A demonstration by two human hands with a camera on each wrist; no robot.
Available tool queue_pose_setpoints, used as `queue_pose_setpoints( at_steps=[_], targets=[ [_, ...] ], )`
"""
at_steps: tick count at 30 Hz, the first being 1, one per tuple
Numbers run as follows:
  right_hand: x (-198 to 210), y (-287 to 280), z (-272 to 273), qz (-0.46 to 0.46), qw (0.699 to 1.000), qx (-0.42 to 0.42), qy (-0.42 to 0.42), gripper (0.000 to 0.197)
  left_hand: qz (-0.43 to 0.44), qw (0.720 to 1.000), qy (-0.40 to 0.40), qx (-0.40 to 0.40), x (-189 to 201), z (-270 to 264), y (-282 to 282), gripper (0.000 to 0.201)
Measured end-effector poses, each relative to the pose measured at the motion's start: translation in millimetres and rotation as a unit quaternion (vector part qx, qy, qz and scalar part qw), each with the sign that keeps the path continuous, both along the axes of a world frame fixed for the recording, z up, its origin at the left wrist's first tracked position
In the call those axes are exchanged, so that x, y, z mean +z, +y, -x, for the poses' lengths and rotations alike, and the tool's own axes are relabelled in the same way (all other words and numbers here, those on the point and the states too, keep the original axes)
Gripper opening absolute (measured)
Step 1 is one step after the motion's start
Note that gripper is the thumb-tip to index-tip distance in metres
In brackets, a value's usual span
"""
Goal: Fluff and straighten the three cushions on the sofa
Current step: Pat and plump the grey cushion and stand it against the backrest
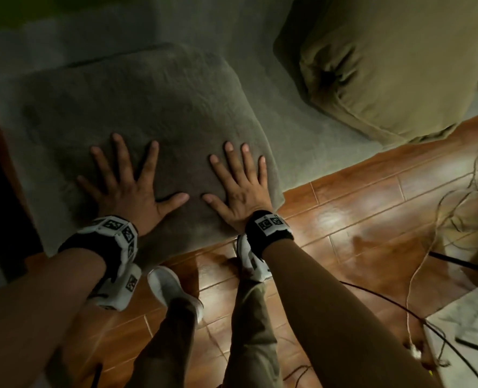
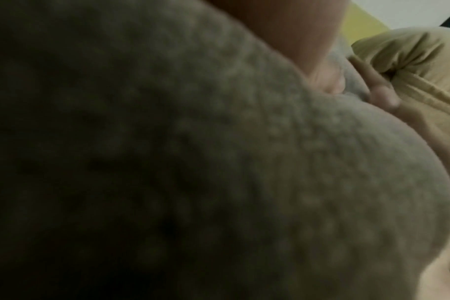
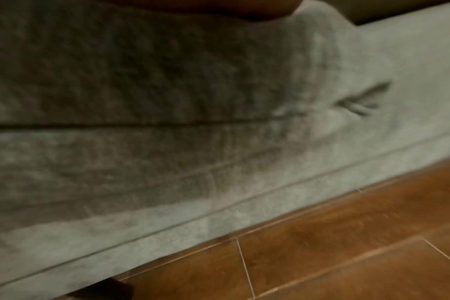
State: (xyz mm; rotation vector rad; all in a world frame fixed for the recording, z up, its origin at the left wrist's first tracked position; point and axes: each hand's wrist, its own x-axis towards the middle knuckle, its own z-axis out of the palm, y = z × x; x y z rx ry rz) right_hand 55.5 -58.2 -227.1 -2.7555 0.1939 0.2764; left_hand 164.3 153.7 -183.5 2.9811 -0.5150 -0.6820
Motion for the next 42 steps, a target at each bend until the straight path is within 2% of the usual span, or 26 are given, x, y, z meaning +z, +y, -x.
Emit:
queue_pose_setpoints(
  at_steps=[5, 7, 9, 11, 13, 14, 15, 17, 20, 23, 25, 28, 29, 31, 33, 34, 36, 38, 42],
  targets=[
    [6.7, -16.1, 39.1, -0.108, 0.985, -0.103, 0.082, 0.080, 0.004, 0.999, 0.052, -0.002, 8.4, -15.4, 2.4, 0.107],
    [29.5, -20.4, 36.4, -0.165, 0.976, -0.136, 0.043, 0.082, 0.036, 0.998, 0.060, 0.001, 19.3, -18.3, 5.7, 0.108],
    [60.0, -22.7, 19.3, -0.215, 0.951, -0.221, -0.030, 0.087, 0.107, 0.994, 0.031, 0.021, 41.6, -18.4, 17.4, 0.114],
    [86.0, -25.0, -3.6, -0.290, 0.918, -0.270, -0.002, 0.106, 0.168, 0.979, -0.031, 0.112, 60.1, -18.1, 41.5, 0.125],
    [106.6, -25.5, -25.2, -0.342, 0.906, -0.232, 0.093, 0.119, 0.178, 0.940, -0.004, 0.292, 79.0, -15.0, 61.5, 0.137],
    [114.1, -26.2, -33.1, -0.353, 0.903, -0.209, 0.124, 0.119, 0.187, 0.913, 0.033, 0.362, 82.7, -13.7, 67.7, 0.140],
    [121.3, -26.3, -39.8, -0.353, 0.905, -0.194, 0.138, 0.116, 0.205, 0.891, 0.073, 0.398, 86.0, -13.2, 70.8, 0.141],
    [134.6, -26.6, -49.7, -0.332, 0.917, -0.170, 0.137, 0.112, 0.253, 0.868, 0.112, 0.411, 96.1, -12.1, 67.2, 0.135],
    [154.0, -30.8, -62.1, -0.321, 0.927, -0.154, 0.116, 0.107, 0.309, 0.854, 0.058, 0.415, 115.6, -14.5, 57.6, 0.120],
    [164.5, -43.9, -80.3, -0.344, 0.919, -0.184, 0.060, 0.104, 0.319, 0.866, 0.007, 0.385, 124.7, -28.5, 55.5, 0.118],
    [158.1, -49.9, -93.4, -0.325, 0.919, -0.207, 0.088, 0.103, 0.295, 0.876, 0.017, 0.381, 119.8, -44.8, 52.6, 0.119],
    [132.0, -58.0, -98.2, -0.199, 0.930, -0.271, 0.148, 0.091, 0.239, 0.904, 0.021, 0.355, 113.7, -62.6, 40.1, 0.116],
    [125.3, -60.2, -97.0, -0.145, 0.942, -0.277, 0.123, 0.084, 0.227, 0.920, -0.002, 0.320, 114.2, -65.7, 33.1, 0.110],
    [124.7, -56.3, -96.1, -0.077, 0.967, -0.245, 0.002, 0.070, 0.222, 0.951, -0.041, 0.212, 114.7, -66.2, 17.2, 0.102],
    [132.3, -43.1, -105.7, -0.051, 0.983, -0.140, -0.111, 0.065, 0.190, 0.974, -0.044, 0.118, 107.9, -65.7, 2.2, 0.113],
    [134.3, -34.1, -114.0, -0.043, 0.987, -0.077, -0.137, 0.065, 0.161, 0.981, -0.036, 0.103, 102.5, -65.3, -3.4, 0.119],
    [122.4, -17.8, -130.6, -0.041, 0.994, 0.000, -0.105, 0.069, 0.117, 0.986, -0.010, 0.119, 79.3, -66.0, -1.1, 0.126],
    [98.5, -11.4, -136.5, -0.054, 0.998, -0.001, -0.020, 0.082, 0.088, 0.985, 0.024, 0.145, 62.1, -61.3, 11.9, 0.128],
    [31.4, -37.8, -107.1, -0.064, 0.996, -0.035, 0.058, 0.093, 0.054, 0.992, 0.045, 0.103, 18.6, -61.6, 20.4, 0.133]
  ],
)
